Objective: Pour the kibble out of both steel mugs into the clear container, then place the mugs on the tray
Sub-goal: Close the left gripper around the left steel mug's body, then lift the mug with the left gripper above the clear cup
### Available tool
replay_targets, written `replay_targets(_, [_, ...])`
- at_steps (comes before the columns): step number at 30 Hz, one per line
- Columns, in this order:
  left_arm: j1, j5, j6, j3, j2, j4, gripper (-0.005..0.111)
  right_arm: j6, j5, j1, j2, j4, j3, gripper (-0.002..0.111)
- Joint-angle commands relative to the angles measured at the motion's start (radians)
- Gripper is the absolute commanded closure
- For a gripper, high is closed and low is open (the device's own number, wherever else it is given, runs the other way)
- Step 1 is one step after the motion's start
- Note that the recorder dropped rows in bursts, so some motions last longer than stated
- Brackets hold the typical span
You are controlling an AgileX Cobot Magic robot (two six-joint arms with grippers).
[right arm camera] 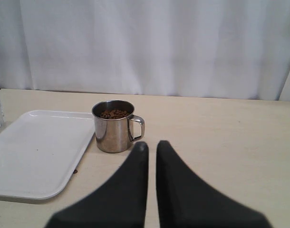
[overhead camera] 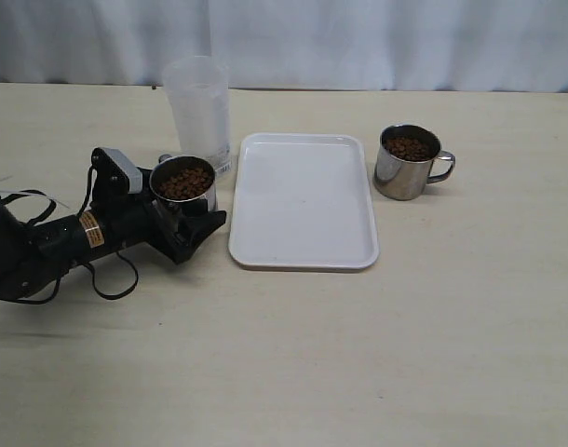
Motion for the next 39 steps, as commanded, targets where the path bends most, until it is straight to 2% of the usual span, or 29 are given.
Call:
replay_targets(1, [-0.002, 0.002, -0.001, 0.002, 0.004, -0.024, 0.038, -0.005, -0.006, -0.005, -0.003, -0.006, 0.002, 0.103])
replay_targets(6, [-0.002, 0.002, -0.001, 0.002, 0.004, 0.0, 0.082, -0.005, -0.006, -0.005, -0.003, -0.006, 0.002, 0.103])
replay_targets(9, [-0.002, 0.002, -0.001, 0.002, -0.007, 0.0, 0.104, -0.005, -0.006, -0.005, -0.003, -0.006, 0.002, 0.103])
replay_targets(10, [-0.002, 0.002, -0.001, 0.002, -0.01, 0.0, 0.107, -0.005, -0.006, -0.005, -0.003, -0.006, 0.002, 0.103])
replay_targets(16, [0.01, 0.002, -0.008, 0.002, -0.041, 0.095, 0.107, -0.005, -0.006, -0.005, -0.003, -0.006, 0.002, 0.103])
replay_targets(21, [0.047, 0.008, -0.184, 0.002, -0.135, 0.202, 0.107, -0.005, -0.006, -0.005, -0.003, -0.006, 0.002, 0.103])
replay_targets(30, [0.151, 0.053, -0.352, 0.004, -0.276, 0.308, 0.107, -0.005, -0.006, -0.005, -0.003, -0.006, 0.002, 0.103])
replay_targets(39, [0.213, 0.28, -0.375, -0.01, -0.447, 0.299, 0.107, -0.004, -0.006, -0.002, -0.003, -0.006, 0.002, 0.103])
